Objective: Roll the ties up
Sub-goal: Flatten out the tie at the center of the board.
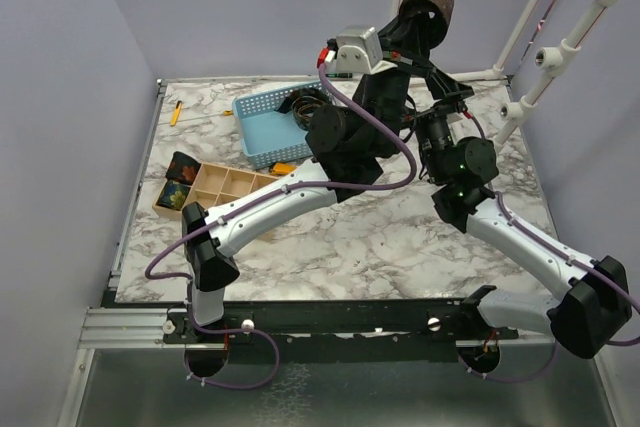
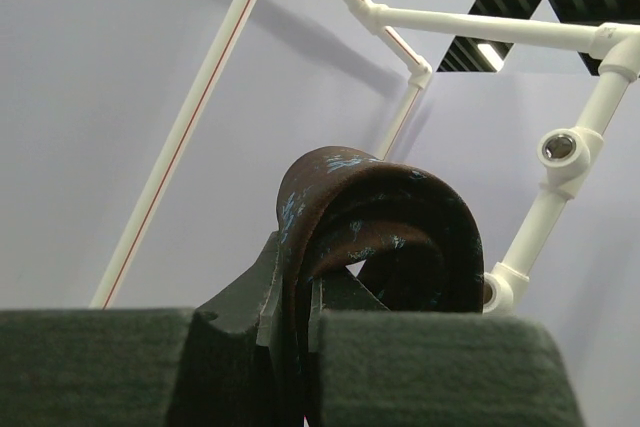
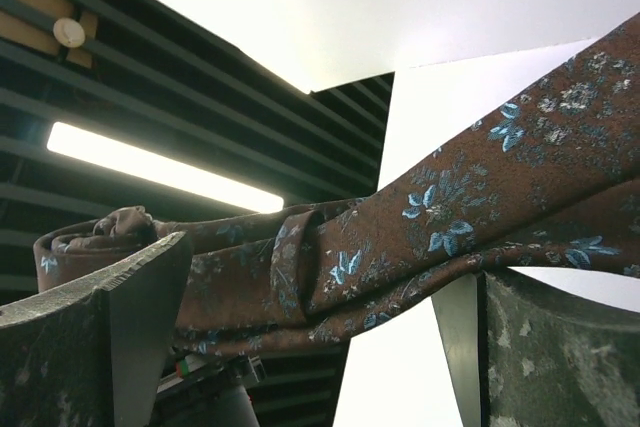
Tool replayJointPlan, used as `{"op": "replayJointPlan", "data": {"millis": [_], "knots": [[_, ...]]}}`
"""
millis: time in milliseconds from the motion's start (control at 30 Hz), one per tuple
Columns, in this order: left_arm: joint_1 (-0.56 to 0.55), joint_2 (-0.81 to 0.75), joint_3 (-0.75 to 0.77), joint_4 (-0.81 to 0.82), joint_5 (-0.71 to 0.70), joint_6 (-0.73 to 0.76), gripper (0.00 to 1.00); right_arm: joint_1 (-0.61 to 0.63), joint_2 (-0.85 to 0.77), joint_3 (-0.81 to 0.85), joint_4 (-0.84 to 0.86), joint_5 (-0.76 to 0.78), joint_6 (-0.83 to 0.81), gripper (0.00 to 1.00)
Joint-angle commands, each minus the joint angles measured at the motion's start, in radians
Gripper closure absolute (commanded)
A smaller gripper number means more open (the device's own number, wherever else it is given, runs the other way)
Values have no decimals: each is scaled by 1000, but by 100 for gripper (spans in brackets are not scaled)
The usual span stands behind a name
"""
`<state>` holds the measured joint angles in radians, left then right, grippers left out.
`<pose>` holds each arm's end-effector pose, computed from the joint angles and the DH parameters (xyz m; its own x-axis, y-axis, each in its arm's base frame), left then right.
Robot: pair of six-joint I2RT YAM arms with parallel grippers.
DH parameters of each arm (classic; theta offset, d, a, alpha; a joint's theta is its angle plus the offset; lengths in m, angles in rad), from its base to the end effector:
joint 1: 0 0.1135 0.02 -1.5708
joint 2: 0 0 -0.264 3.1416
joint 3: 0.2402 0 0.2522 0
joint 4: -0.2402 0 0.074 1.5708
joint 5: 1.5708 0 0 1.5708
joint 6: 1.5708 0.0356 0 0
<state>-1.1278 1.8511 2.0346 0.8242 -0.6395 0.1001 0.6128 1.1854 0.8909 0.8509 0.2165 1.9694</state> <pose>0.1811 -0.3321 0.5576 0.4195 -0.6970 -0.5816 0.5492 0.7050 -0.4488 0.2211 0.1461 0.4019 -0.5479 0.7151 0.4341 -0.2381 -0.6308 0.7386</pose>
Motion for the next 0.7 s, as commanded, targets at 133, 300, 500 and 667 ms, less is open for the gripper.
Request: {"op": "replayJointPlan", "data": {"millis": [133, 300, 500, 667], "knots": [[-8, -41, 48, 22, 50, -17, 100, -10, 62, 15, 47, -56, 72, 1], [-9, -17, 98, 17, 69, -47, 100, -9, 72, 19, 57, -62, 78, 1], [-10, -8, 123, 9, 87, -96, 100, -10, 75, -5, 87, -19, 94, 13], [-10, -30, 82, 9, 88, -97, 100, -10, 101, 17, 134, -28, 92, 28]]}}
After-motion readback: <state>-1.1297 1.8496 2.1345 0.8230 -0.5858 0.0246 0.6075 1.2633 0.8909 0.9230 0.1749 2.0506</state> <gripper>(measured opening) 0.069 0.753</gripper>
